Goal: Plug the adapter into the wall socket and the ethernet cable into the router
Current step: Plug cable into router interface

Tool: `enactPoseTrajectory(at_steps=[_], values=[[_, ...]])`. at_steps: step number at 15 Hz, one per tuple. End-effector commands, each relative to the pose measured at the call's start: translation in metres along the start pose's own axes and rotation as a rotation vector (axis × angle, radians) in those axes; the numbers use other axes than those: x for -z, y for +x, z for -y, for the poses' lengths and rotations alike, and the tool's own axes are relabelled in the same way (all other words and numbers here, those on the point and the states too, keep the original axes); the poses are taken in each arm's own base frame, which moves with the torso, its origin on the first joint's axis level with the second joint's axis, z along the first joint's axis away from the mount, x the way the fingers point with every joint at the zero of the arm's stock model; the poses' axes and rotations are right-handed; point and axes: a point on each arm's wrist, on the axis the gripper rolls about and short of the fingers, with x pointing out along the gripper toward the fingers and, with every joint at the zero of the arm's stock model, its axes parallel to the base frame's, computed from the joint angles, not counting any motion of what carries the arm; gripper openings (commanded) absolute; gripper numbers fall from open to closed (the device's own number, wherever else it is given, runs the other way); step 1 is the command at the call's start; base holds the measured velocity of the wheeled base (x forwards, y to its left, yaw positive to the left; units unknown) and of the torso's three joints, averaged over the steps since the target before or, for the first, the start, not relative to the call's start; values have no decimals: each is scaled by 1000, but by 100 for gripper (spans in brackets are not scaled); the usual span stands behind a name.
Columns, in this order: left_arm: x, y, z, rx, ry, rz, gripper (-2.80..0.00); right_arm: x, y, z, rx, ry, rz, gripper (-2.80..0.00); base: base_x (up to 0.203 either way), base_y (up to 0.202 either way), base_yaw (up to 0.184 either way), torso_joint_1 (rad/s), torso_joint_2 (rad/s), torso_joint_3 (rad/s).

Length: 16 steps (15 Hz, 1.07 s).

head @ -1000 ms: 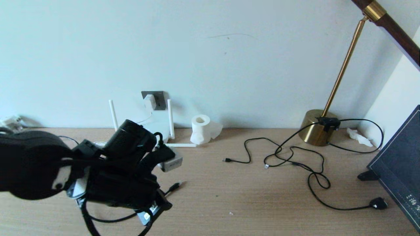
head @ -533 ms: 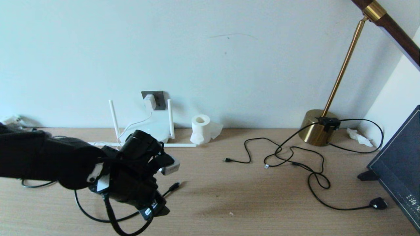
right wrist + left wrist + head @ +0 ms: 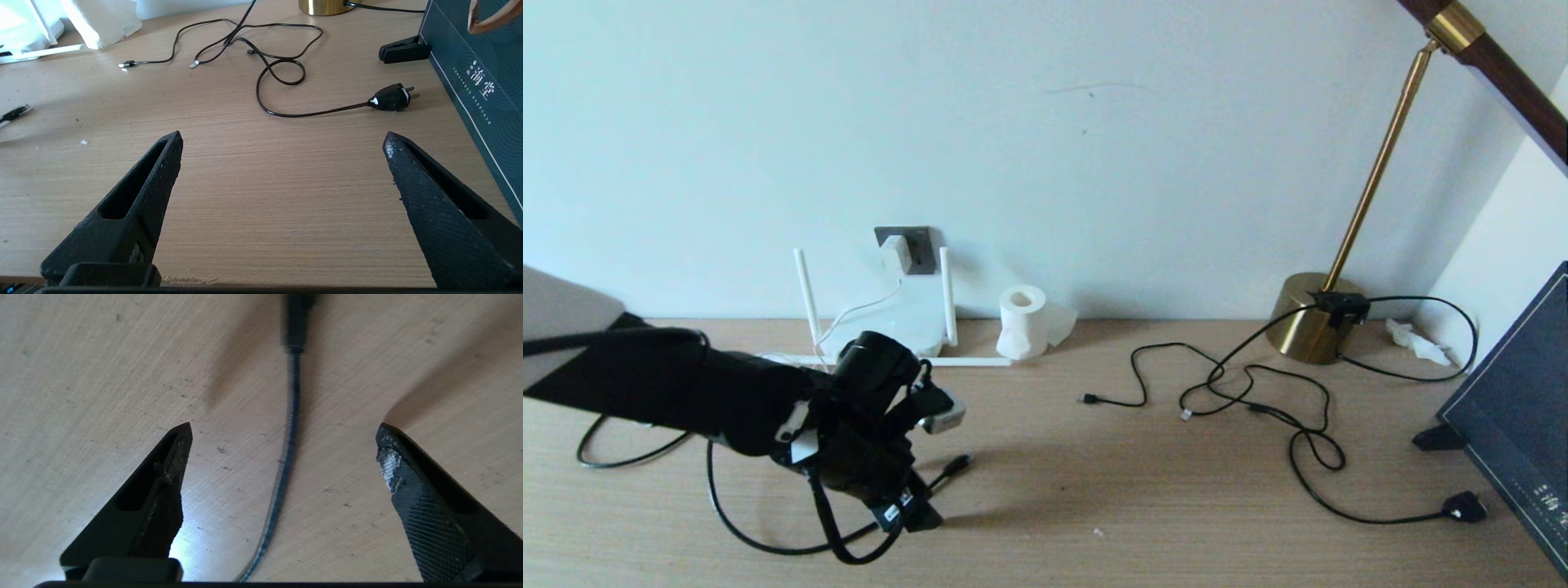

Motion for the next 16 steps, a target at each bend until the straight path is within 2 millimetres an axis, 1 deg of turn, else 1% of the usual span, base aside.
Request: enactPoseTrajectory(at_steps=[1,2,8,13,15,16], values=[[0,8,-4,2,-4,-20,0,0,0,0,-1,2,0,0,0,0,0,0,0,0],[-1,11,-4,4,-1,-23,-280,0,0,0,-1,4,0,0,0,0,0,0,0,0],[2,13,-3,14,-1,-40,-280,1,0,0,1,34,-3,0,0,0,0,0,0,0],[14,15,3,38,-2,-70,-280,1,0,0,1,61,-2,0,0,0,0,0,0,0],[14,7,4,58,-6,-37,-280,1,0,0,0,69,-3,0,0,0,0,0,0,0],[11,-6,3,57,-6,10,-280,1,0,0,-5,88,-4,0,0,0,0,0,0,0]])
